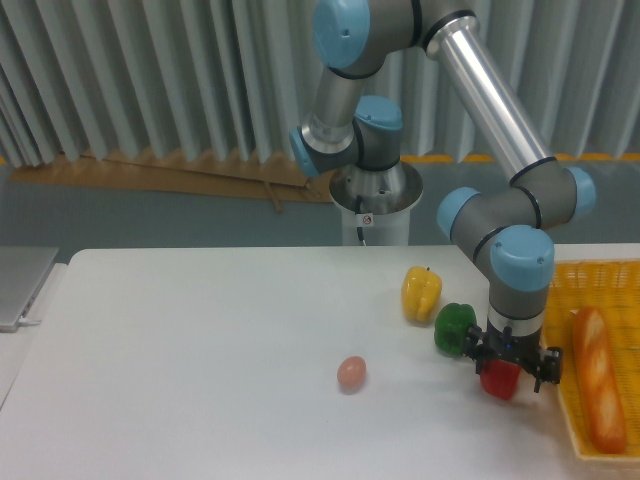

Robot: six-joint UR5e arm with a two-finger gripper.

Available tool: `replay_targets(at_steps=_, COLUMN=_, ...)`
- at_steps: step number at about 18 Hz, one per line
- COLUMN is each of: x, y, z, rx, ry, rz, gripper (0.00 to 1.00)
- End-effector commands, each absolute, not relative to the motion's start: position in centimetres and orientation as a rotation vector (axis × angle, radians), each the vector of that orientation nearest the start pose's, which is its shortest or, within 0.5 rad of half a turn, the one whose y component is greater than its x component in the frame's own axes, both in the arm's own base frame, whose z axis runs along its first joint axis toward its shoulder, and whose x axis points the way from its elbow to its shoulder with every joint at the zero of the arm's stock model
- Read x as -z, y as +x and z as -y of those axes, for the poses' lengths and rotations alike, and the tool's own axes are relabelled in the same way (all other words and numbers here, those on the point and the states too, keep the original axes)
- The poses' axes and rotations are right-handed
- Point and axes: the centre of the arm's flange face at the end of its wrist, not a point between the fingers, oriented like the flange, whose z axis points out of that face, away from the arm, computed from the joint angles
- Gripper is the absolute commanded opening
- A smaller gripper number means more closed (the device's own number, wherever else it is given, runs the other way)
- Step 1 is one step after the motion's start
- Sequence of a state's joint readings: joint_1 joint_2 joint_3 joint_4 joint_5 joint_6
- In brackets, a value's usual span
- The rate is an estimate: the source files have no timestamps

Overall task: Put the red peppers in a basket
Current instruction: 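Close the gripper on the red bell pepper's stem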

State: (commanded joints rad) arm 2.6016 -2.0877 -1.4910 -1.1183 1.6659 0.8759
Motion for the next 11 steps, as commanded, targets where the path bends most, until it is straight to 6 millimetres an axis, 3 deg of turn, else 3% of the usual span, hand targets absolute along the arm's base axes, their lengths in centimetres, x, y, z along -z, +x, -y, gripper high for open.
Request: replay_targets(at_steps=11, x=-26.7, y=-49.7, z=-44.2, rx=-0.083, ry=-3.21, rz=0.168, gripper=1.0)
